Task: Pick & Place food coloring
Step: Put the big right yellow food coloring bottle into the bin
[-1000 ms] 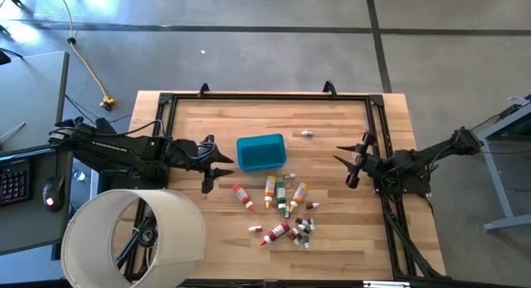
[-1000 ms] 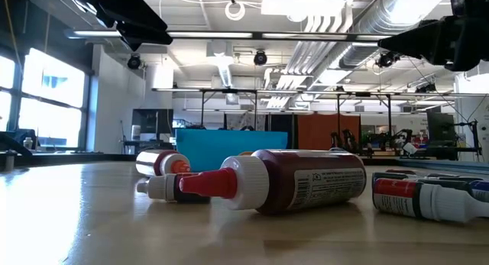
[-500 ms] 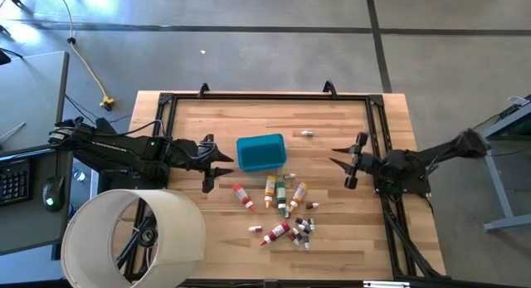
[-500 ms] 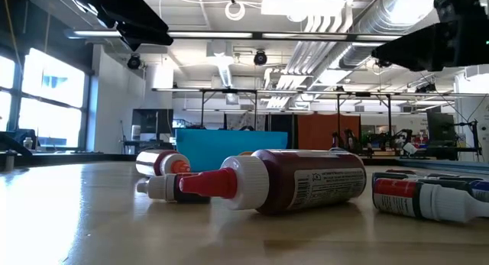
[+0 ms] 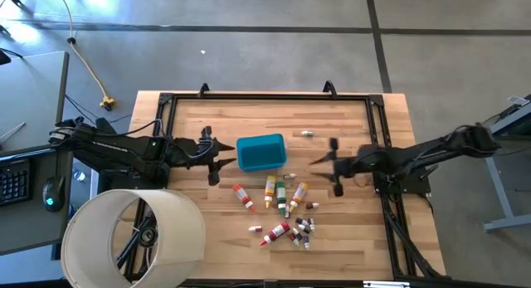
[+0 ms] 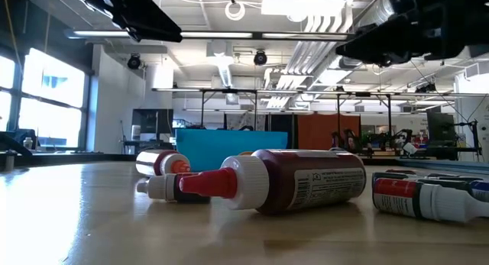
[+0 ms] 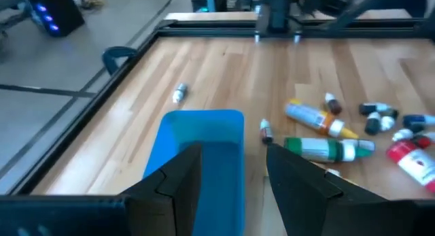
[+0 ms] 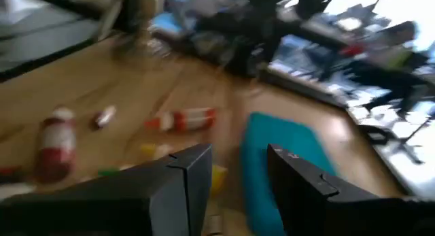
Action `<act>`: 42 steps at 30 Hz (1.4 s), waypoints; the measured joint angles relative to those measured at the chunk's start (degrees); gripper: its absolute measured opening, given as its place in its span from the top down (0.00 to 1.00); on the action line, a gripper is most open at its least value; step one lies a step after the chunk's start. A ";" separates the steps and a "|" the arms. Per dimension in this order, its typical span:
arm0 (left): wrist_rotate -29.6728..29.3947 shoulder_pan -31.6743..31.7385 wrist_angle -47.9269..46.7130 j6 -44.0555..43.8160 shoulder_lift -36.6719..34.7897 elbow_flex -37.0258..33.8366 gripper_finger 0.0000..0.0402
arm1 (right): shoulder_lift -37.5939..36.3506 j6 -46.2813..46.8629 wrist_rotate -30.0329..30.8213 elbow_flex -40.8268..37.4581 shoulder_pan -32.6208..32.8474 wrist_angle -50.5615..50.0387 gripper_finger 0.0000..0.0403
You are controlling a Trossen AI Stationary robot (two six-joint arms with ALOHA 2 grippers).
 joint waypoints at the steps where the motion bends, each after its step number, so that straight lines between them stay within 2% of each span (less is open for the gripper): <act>1: -0.16 -0.02 0.30 -0.17 -0.04 0.00 0.60 | 2.82 -0.02 -2.30 2.17 0.04 -1.76 0.67; 4: -0.20 -0.02 -0.59 -0.02 -0.02 0.00 0.60 | 10.59 0.02 -9.22 8.70 0.04 -8.24 0.67; 7: -0.22 -0.02 -0.34 0.06 -0.05 0.00 0.60 | 18.13 0.01 -13.20 14.59 0.06 -15.00 0.67; 13: -0.26 -0.02 -0.43 1.44 -0.05 0.00 0.60 | 28.41 -1.03 -14.69 26.06 0.30 -28.78 0.67; 17: 0.10 -0.02 -1.09 1.00 -0.05 0.00 0.60 | 32.24 -1.22 -14.44 31.22 1.77 -33.13 0.67; 24: 1.14 -0.02 -3.37 0.83 -0.05 0.00 0.60 | 37.39 -2.96 -13.97 32.19 5.68 -33.92 0.67; 29: 1.16 -0.02 -3.98 0.83 -0.05 0.00 0.60 | 39.16 -7.29 -7.77 32.21 7.57 -32.75 0.67; 36: 1.37 -0.02 -7.69 0.81 -0.05 0.00 0.60 | 40.52 -8.99 -7.04 32.21 8.84 -31.83 0.67; 42: 1.82 -0.02 -9.93 0.98 -0.05 0.02 0.60 | 38.70 -8.99 -1.08 32.24 11.10 -27.43 0.67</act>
